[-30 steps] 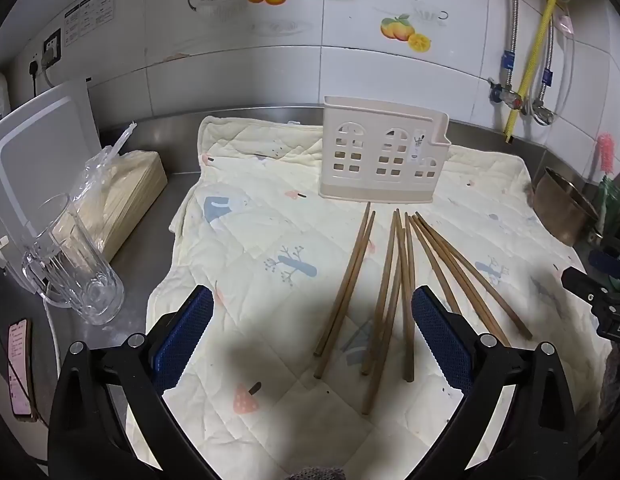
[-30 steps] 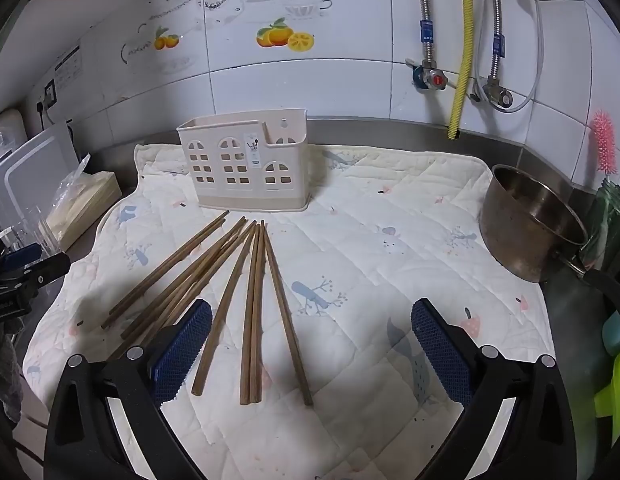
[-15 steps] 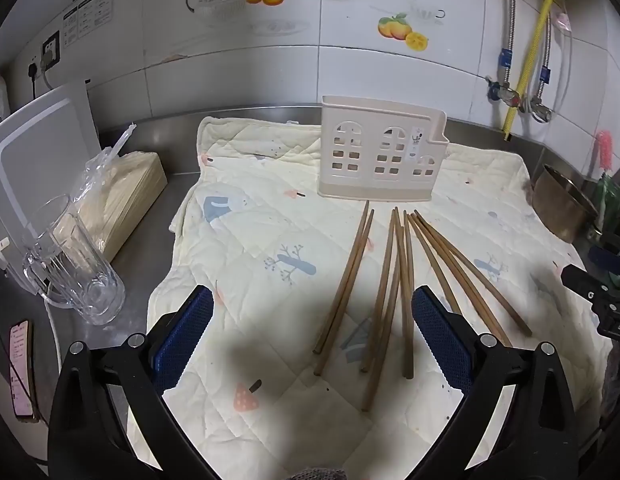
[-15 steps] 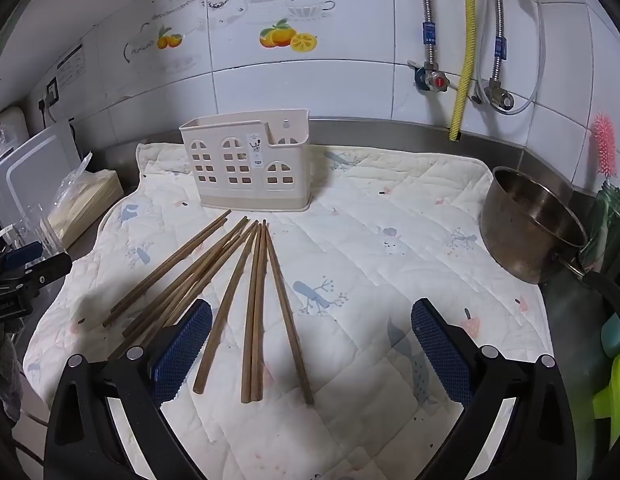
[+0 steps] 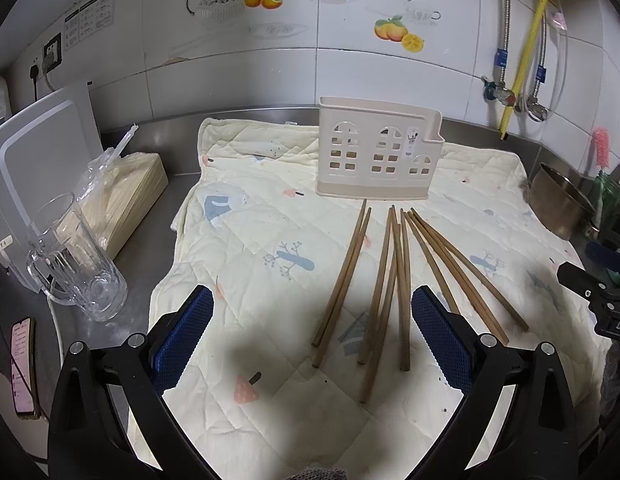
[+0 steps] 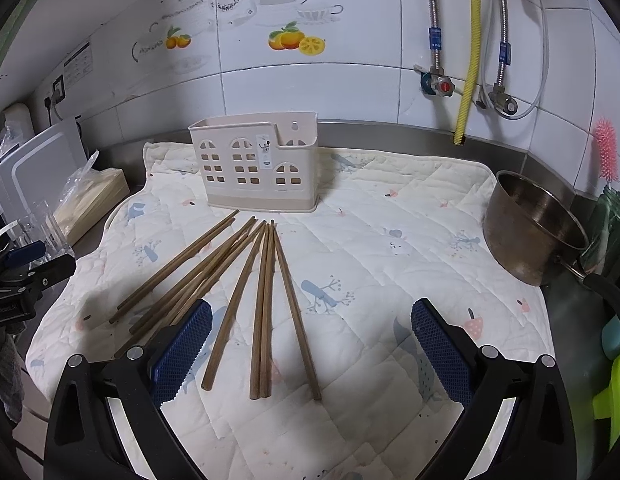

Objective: Organize utensils

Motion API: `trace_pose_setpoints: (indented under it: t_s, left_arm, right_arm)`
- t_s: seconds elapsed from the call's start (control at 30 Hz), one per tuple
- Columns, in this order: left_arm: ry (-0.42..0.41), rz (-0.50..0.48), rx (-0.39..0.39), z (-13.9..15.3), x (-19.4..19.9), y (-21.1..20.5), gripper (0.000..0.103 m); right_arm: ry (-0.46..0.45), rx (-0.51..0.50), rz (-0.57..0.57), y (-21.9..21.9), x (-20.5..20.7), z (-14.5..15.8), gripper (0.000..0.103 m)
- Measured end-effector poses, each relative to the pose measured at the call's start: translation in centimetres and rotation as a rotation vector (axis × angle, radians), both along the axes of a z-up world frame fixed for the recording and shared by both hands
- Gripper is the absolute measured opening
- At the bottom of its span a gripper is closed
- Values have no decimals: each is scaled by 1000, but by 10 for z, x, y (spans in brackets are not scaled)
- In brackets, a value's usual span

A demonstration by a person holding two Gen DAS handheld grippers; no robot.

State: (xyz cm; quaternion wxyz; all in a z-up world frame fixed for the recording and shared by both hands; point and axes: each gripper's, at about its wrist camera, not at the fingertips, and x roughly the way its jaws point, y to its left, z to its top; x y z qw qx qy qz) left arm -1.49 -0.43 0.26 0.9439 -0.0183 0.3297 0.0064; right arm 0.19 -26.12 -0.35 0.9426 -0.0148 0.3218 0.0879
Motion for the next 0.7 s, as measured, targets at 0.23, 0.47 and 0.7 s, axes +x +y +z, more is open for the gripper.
trace_pose_setpoints:
  t_s: [0.23, 0.47, 0.7]
  left_arm:
    - [-8, 0, 3, 4, -7, -1, 98]
    - [-11, 4, 9, 4, -13, -4, 98]
    - [-29, 7, 17, 7, -28, -5, 98]
  right_arm:
    - [-12, 0, 7, 3, -8, 1, 97]
    - [-23, 3, 13, 3, -15, 2, 97]
    - [-34, 9, 24, 5, -24, 2, 97]
